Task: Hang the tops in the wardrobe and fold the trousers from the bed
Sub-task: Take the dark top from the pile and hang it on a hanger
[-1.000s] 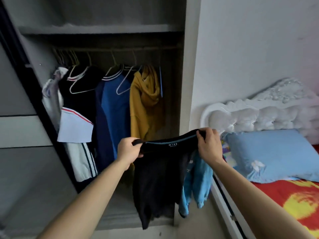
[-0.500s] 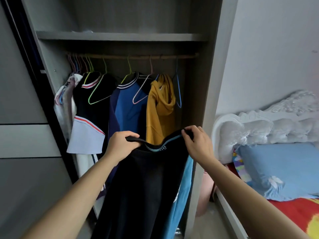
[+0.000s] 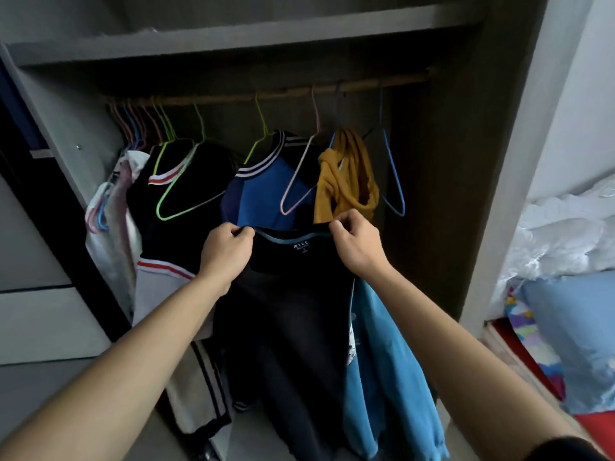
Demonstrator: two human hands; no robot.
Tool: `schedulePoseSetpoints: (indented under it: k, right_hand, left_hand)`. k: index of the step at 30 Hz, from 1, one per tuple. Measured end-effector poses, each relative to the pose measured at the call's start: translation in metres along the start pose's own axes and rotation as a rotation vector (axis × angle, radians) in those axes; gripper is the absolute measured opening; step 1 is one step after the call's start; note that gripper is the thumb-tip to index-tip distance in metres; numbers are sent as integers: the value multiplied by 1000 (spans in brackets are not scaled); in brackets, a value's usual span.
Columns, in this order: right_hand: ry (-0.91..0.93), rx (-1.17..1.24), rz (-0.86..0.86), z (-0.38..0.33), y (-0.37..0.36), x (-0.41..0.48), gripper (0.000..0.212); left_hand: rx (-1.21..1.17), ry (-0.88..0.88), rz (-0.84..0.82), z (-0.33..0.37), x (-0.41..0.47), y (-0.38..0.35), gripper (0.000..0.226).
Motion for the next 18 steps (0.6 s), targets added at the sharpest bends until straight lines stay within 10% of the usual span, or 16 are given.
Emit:
schedulePoseSetpoints:
  k: [7,18]
  right_hand:
    - [6,-246,-60,-20,-49,81,42]
    - [-424,240,-39,-52,-120,133,66]
  left_hand:
    - [-83,1,-32,-17,78,-9,30]
    - [-224,-24,-180,-49,155,-43,14]
Point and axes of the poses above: each hand's wrist, its own x-axis towards the middle knuckle, its own y-axis out of the back of the hand, z = x × y, the point moved 1 cm from there along x, towards the middle knuckle, and after that the axes turned 3 degrees about -x, right-handed, at the moved point
